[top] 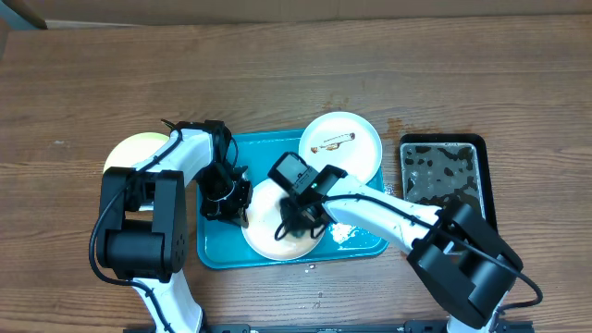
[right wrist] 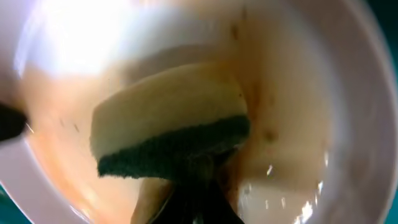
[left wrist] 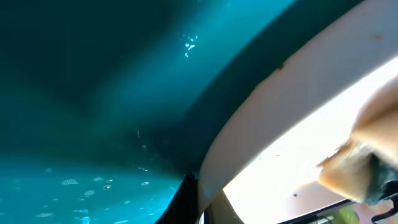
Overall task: Clean dirty plates on tray and stack at the side
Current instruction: 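Scrub white plate with sponge while left gripper holds its rim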
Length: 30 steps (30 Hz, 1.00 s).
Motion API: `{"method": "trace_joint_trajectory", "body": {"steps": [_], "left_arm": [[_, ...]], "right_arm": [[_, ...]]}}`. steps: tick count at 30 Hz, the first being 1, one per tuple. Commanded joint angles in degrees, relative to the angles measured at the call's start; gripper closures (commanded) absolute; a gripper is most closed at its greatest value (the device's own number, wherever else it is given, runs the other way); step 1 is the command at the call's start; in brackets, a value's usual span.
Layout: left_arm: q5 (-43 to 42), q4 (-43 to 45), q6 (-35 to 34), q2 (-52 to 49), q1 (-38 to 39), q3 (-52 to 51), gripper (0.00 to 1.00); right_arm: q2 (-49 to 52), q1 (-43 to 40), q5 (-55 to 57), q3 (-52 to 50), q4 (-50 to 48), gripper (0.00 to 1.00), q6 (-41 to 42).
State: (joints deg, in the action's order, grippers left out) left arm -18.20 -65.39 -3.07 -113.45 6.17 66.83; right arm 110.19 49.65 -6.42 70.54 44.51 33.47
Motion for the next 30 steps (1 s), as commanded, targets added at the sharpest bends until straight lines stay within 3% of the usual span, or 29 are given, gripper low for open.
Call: {"method": "trace_joint_trajectory", "body": {"steps": [1, 4, 7, 11, 18, 21, 25, 30], "left_arm": [[4.6, 1.7, -0.4, -1.6, 0.3, -1.6, 0.96], [4.6, 1.7, -0.4, -1.6, 0.3, -1.6, 0.96], [4.6, 1.7, -0.4, -1.6, 0.3, -1.6, 0.96], [4.6, 1.7, -0.4, -1.6, 0.3, -1.6, 0.96], [4.6, 1.8, -0.4, -1.6, 0.3, -1.6, 0.96], [4.6, 1.8, -0.4, -1.6, 0.3, -1.6, 0.96], [4.6, 1.8, -0.4, -1.6, 0.3, -1.6, 0.96], [4.6, 1.8, -0.4, -1.6, 0.3, -1.6, 0.96]], "right_arm": [[2.1, 1.0, 5.0, -1.9, 5.3, 0.96, -0.1], [2.1, -0.5, 13.7, -1.6, 8.1, 0.96, 4.7], [2.1, -2.8, 15.0, -0.3, 7.2, 0.96, 5.7], [2.1, -4.3, 11.0, 1.7, 1.8, 0.96, 1.5], [2.1, -3.0, 6.0, 1.9, -6.4, 0.92, 1.4], [2.1, -1.5, 0.4, 1.9, -7.0, 0.96, -2.7], [2.1, 1.1, -4.7, 1.9, -2.0, 0.96, -8.5], [2.1, 2.1, 9.0, 1.9, 7.2, 0.96, -5.0]]}}
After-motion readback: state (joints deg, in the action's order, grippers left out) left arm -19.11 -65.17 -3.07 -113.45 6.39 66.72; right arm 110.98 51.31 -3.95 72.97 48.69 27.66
